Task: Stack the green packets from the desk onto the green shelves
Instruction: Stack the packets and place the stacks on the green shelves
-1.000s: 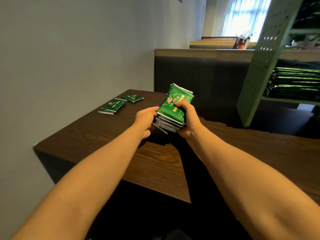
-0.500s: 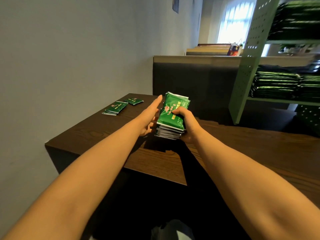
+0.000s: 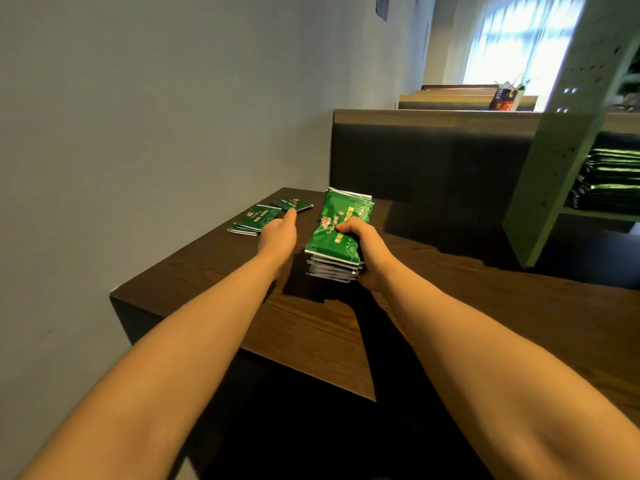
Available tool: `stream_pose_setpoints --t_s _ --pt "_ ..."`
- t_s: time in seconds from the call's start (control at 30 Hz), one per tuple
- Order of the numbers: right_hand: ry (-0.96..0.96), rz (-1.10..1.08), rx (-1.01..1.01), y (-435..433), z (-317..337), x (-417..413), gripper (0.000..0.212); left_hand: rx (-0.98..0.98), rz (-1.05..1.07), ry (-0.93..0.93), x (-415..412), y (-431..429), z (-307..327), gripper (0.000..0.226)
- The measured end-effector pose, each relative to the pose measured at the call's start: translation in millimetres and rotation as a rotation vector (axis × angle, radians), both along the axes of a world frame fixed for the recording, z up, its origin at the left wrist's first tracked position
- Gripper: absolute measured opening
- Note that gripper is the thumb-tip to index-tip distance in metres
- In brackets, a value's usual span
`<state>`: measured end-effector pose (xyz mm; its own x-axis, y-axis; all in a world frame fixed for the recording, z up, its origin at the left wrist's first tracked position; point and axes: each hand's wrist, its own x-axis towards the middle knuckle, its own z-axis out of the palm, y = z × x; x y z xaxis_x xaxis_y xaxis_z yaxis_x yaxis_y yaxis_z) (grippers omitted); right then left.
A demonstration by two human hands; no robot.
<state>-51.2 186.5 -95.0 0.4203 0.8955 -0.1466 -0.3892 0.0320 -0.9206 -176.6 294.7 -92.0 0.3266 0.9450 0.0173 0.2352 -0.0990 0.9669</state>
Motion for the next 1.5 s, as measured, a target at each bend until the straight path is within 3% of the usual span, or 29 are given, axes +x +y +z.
stream_pose_setpoints --t_s 0.1,0.2,0.3,0.33,0.43,0.5,0.77,1.0,1.23,1.3,1.4,1.5 --pt "-0.003 -0.026 -0.01 46 -14 14 0.102 0.218 0.111 0.265 -12 44 -17 0.027" --pt "-0.011 -0.035 0.002 87 -31 27 0.114 0.281 0.201 0.511 -19 84 -30 0.045" --pt "-0.018 -0.026 0.003 112 -45 40 0.121 0.264 0.256 0.603 -18 113 -37 0.053" --pt "-0.031 -0.017 -0.009 107 -39 37 0.114 0.258 0.263 0.638 -18 121 -39 0.055" --pt "-0.008 0.04 0.009 87 -22 27 0.058 0.223 0.269 0.782 -17 139 -47 0.058" --pt "0.053 0.068 0.028 84 -23 33 0.037 0.211 0.268 0.856 -15 145 -52 0.057" --pt "0.134 0.068 0.082 82 -23 33 0.035 0.276 0.405 0.666 -16 147 -55 0.025" --pt "0.141 0.081 0.087 84 -26 35 0.038 0.23 0.394 0.64 -19 147 -53 0.07" --pt "0.115 0.022 0.092 79 -27 26 0.033 0.268 0.236 0.655 -28 131 -50 0.064" --pt "0.107 -0.008 0.079 73 -24 20 0.041 0.285 0.199 0.68 -32 113 -47 0.063" --pt "0.096 -0.022 0.037 57 -17 7 0.085 0.278 0.147 0.711 -35 86 -42 0.059" --pt "0.075 -0.04 -0.005 37 -19 6 0.113 0.276 0.076 0.697 -33 54 -38 0.056"
